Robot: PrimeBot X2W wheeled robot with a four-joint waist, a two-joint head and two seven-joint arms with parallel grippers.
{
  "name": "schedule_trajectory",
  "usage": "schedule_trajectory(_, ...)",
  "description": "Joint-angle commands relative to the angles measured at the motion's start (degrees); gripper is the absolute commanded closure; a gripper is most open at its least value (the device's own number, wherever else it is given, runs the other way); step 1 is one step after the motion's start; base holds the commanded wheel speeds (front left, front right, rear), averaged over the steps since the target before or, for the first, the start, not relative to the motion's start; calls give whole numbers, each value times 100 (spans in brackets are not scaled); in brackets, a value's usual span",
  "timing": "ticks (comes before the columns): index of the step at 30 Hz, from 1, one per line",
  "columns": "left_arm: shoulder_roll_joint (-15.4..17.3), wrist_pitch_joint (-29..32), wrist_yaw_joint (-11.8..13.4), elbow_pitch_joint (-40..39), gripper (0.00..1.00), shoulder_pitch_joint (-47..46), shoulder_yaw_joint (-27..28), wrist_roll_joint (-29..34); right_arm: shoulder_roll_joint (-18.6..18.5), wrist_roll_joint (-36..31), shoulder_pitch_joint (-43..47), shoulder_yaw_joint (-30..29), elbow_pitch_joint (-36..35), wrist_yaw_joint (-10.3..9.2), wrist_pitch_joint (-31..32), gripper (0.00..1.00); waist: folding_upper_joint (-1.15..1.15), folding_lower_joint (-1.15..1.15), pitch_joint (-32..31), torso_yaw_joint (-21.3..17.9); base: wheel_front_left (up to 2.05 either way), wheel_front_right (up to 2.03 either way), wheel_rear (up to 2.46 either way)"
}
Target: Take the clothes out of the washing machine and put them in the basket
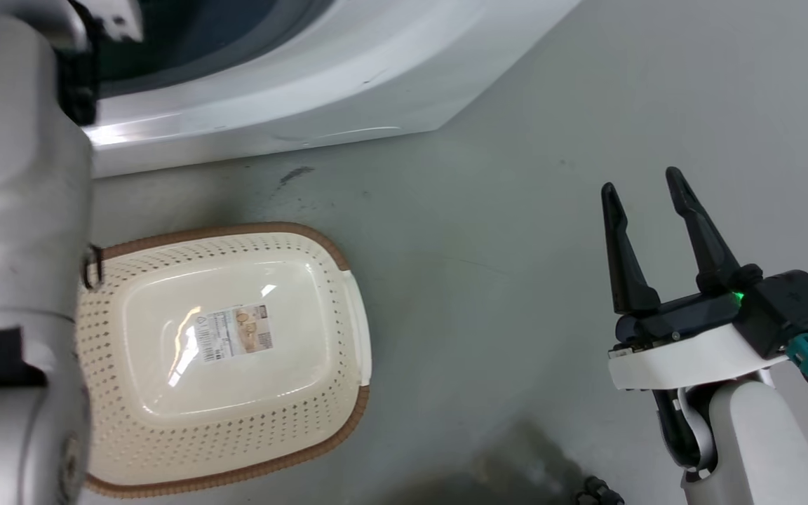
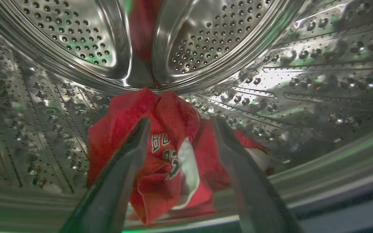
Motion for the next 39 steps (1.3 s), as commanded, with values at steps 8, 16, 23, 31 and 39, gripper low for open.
schedule_trajectory(8, 574, 1243, -300, 747, 0, -1139, -216, 191, 11, 360, -196, 277, 75, -3, -28, 0, 0, -1, 284, -532, 0, 0, 0)
schedule_trajectory(16, 918, 2868, -308, 1303, 0, -1765, -353, 292, 11, 604, -291, 478, 113, -3, -28, 0, 0, -1, 528, -866, 0, 0, 0)
schedule_trajectory(23, 1113, 4068, -180, 1447, 0, -2019, -395, 293, 11, 758, -338, 620, 139, -3, -29, 0, 0, -1, 658, -1013, 0, 0, 0)
schedule_trajectory(31, 1165, 4651, 52, 1127, 100, -1858, -395, 220, 11, 885, -381, 739, 174, -3, -29, 0, 0, -1, 679, -1057, 0, 0, 0)
schedule_trajectory(39, 1248, 3792, 278, 258, 100, -1246, -364, 146, 12, 889, -379, 688, 250, -3, -29, 0, 0, -1, 463, -1033, 0, 0, 0)
